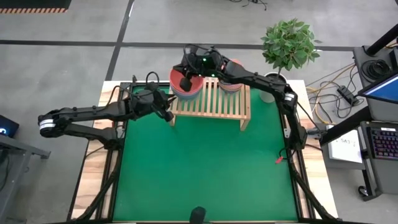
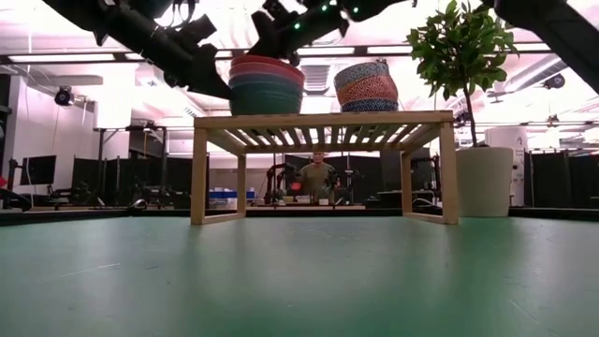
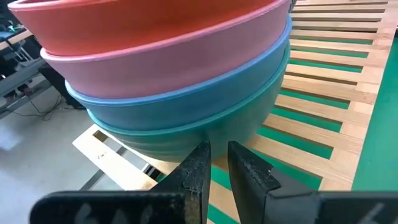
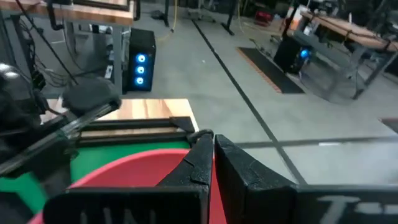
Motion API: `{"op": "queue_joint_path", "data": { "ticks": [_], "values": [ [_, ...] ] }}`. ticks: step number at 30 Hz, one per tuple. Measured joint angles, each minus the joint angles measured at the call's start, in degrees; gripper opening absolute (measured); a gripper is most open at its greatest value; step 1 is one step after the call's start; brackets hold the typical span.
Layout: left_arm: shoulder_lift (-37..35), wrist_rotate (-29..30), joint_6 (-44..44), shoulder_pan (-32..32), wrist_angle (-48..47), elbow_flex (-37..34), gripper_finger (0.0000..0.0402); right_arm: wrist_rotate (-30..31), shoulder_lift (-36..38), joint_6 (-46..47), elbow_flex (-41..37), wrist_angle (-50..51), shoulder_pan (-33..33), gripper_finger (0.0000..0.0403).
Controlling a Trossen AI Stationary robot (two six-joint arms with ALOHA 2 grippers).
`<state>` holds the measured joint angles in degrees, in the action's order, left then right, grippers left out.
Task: Place and stack bowls onto a shelf
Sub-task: Stack the orange bowl on top of the pink bowl on the shelf, then return to Home Position
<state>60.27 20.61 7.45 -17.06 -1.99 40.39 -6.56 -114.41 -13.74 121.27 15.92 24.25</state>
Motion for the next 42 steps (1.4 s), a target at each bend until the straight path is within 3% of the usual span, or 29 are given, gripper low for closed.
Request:
{"op": "queue_joint_path", "data": {
  "ticks": [5, 13, 21, 25, 30, 34, 37, 42],
  "values": [
    [0.1, 0.1, 0.0, 0.0, -0.5, 0.0, 0.0038, -4.7, -3.5, 1.0, 0.0, -3.4, -0.1, 0.0009],
    [0.0, 0.1, 0.0, 0.0, -0.6, 0.0, 0.0038, -5.2, -4.1, 2.0, 0.2, -3.5, -0.3, 0.0009],
    [-3.3, -0.5, -1.5, 1.7, -2.7, 0.0, 0.0038, -5.6, 4.0, -0.9, 0.0, 6.2, -0.4, 0.0009],
    [-10.6, -0.6, -1.5, 5.6, -8.5, 0.0, 0.0038, -12.0, 11.1, -2.3, -3.0, 14.2, -0.6, 0.0009],
    [-22.8, -2.1, -0.6, 12.0, -13.3, -2.6, 0.0038, -16.3, 23.7, -4.2, -18.5, 14.6, -3.2, 0.0009],
    [-32.7, -14.9, 0.9, 14.3, -9.5, -9.6, 0.0038, -19.3, 35.8, -8.8, -36.3, 12.2, -8.4, 0.0009],
    [-38.8, -21.0, 1.0, 14.3, -1.9, -16.6, 0.0038, -18.1, 42.9, -5.7, -50.7, 1.7, -14.2, 0.0009],
    [-46.5, -19.5, 0.2, 14.2, 2.6, -24.0, 0.0038, -14.5, 54.5, -2.1, -69.5, -15.9, -20.1, 0.0009]
  ]
}}
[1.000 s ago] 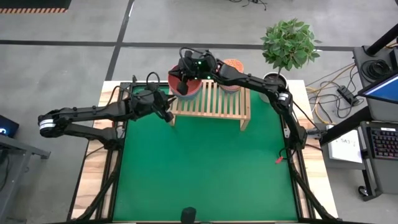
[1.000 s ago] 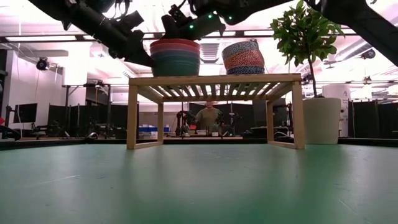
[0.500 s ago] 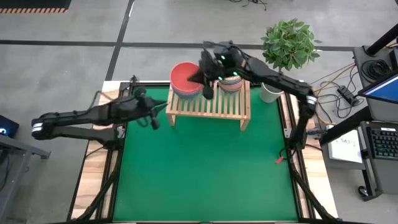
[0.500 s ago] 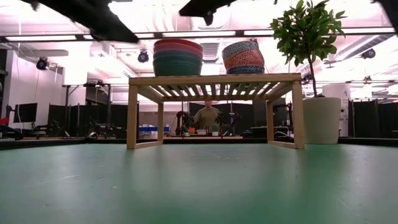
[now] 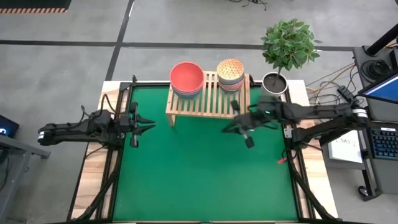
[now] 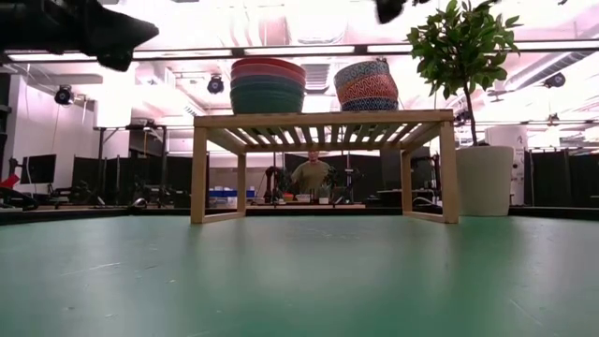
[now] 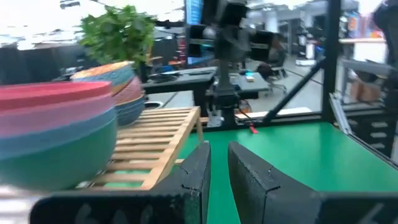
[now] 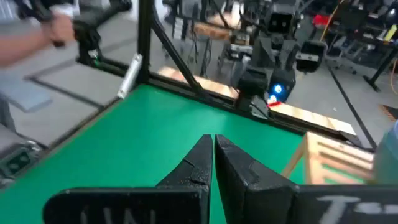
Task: Place and stack bowls onto a shelf
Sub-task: Return to Home Position
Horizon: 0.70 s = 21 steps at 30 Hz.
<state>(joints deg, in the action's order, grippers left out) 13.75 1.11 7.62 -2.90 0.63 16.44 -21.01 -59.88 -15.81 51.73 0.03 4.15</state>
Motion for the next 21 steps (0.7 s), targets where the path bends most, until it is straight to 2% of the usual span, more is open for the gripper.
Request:
{"op": "queue_joint_path", "data": {
  "ticks": [3, 7, 14, 19, 21],
  "values": [
    [-3.4, 2.3, -1.9, 0.0, 0.0, -2.5, 0.0038, 0.0, 6.5, 2.8, -8.5, -5.9, -0.7, 0.0009],
    [-6.2, 2.4, -4.1, 0.0, -0.2, -5.0, 0.0038, 0.1, 16.1, 4.0, -17.7, -8.6, -0.9, 0.0009],
    [-8.5, 2.3, -9.5, 0.0, 0.1, -9.4, 0.0038, -0.4, 32.3, 8.0, -30.2, -8.3, -1.0, 0.0009],
    [-9.7, -1.6, -13.6, 0.0, 8.3, -15.7, 0.0038, -0.4, 44.9, 10.5, -37.7, -8.2, -0.9, 0.0009],
    [-10.0, -1.9, -15.4, 0.0, 8.0, -15.7, 0.0038, -0.4, 50.2, 10.7, -40.2, -7.0, -0.9, 0.0009]
  ]
}}
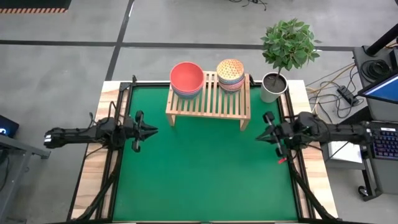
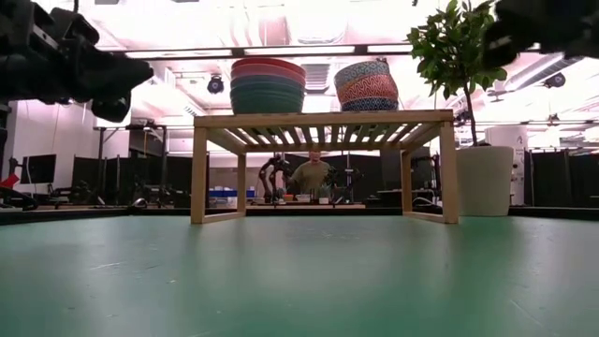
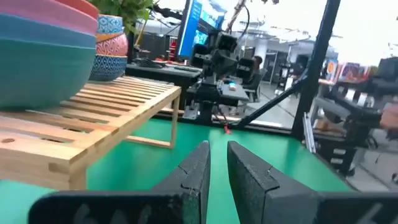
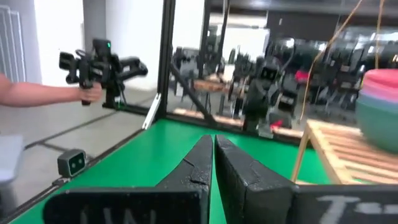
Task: Place and stack bowls onto a shelf
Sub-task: Return to Home Position
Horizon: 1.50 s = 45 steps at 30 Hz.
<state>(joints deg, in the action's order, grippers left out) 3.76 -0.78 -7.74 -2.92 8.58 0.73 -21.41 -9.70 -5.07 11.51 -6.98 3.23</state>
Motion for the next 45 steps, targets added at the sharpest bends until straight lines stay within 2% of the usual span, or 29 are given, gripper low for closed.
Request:
{"op": "queue_joint_path", "data": {
  "ticks": [4, 6, 9, 12, 14, 16, 23, 25, 29, 45],
  "values": [
    [-0.3, 0.3, -0.4, 0.0, 3.3, -0.2, 0.0038, -0.1, 9.7, -0.6, -2.6, 7.0, 0.0, 0.0009],
    [-0.7, 2.5, 0.3, 0.0, 4.9, 0.1, 0.0038, -1.3, 9.7, -0.6, -2.9, 9.1, 0.0, 0.0009],
    [-0.9, 9.0, -0.4, -0.1, 4.7, 0.2, 0.0038, -3.1, 7.1, -2.9, -3.0, 9.1, 0.0, 0.0009],
    [-0.6, 17.2, -1.5, -0.1, 3.9, 0.2, 0.0038, -1.3, 7.1, -5.3, -5.3, 8.4, 0.1, 0.0009],
    [-0.4, 22.8, -1.3, -0.2, 2.6, 0.2, 0.0038, -0.2, 7.2, -6.6, -8.7, 4.3, 0.2, 0.0009],
    [0.1, 25.8, -1.2, -0.2, 2.1, 0.2, 0.0038, 0.3, 7.9, -8.0, -10.7, 2.9, 0.1, 0.0009],
    [1.8, 25.3, -1.4, -0.2, 0.2, 0.2, 0.0038, 2.7, 6.4, -10.3, -10.8, 3.6, 0.2, 0.0009],
    [2.3, 25.3, -1.4, -0.2, 0.4, 0.2, 0.0038, 3.7, 5.8, -7.8, -10.8, 3.8, 0.2, 0.0009],
    [3.2, 25.3, -1.4, -0.2, 0.5, 0.2, 0.0038, 3.6, 4.6, -4.1, -10.8, 3.8, 0.2, 0.0009],
    [6.2, 25.3, -1.6, -0.2, 0.4, 0.2, 0.0038, 3.5, 3.9, -4.0, -10.8, 3.9, 0.2, 0.0009]
  ]
}}
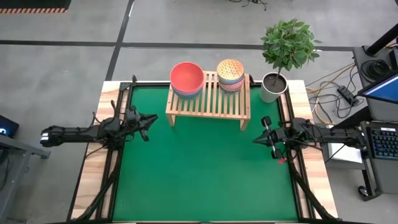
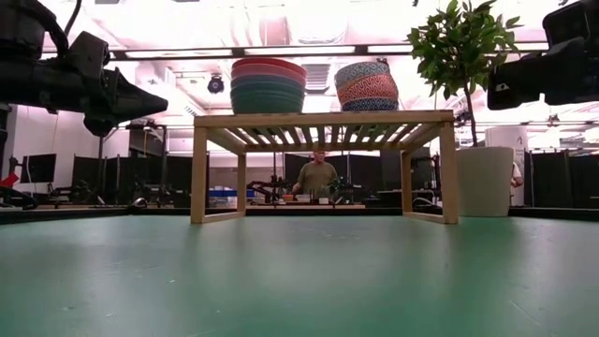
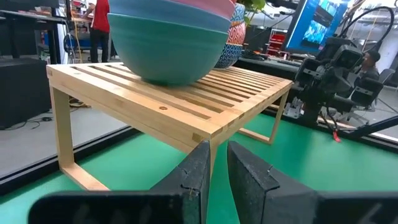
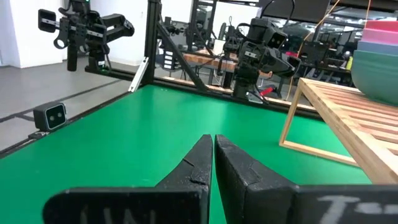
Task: Place and stack bowls onto a shelf
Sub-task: Return to Home Position
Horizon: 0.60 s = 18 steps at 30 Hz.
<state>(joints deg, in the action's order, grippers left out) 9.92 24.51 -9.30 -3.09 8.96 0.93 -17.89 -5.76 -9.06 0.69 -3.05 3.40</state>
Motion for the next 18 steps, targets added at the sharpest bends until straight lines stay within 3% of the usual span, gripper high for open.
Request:
{"op": "queue_joint_path", "data": {
  "ticks": [18],
  "values": [
    [0.9, 0.0, 0.0, 0.0, 0.0, 0.0, 0.0038, 0.0, 0.0, 0.0, -0.1, -0.1, 0.0, 0.0009]
  ]
}}
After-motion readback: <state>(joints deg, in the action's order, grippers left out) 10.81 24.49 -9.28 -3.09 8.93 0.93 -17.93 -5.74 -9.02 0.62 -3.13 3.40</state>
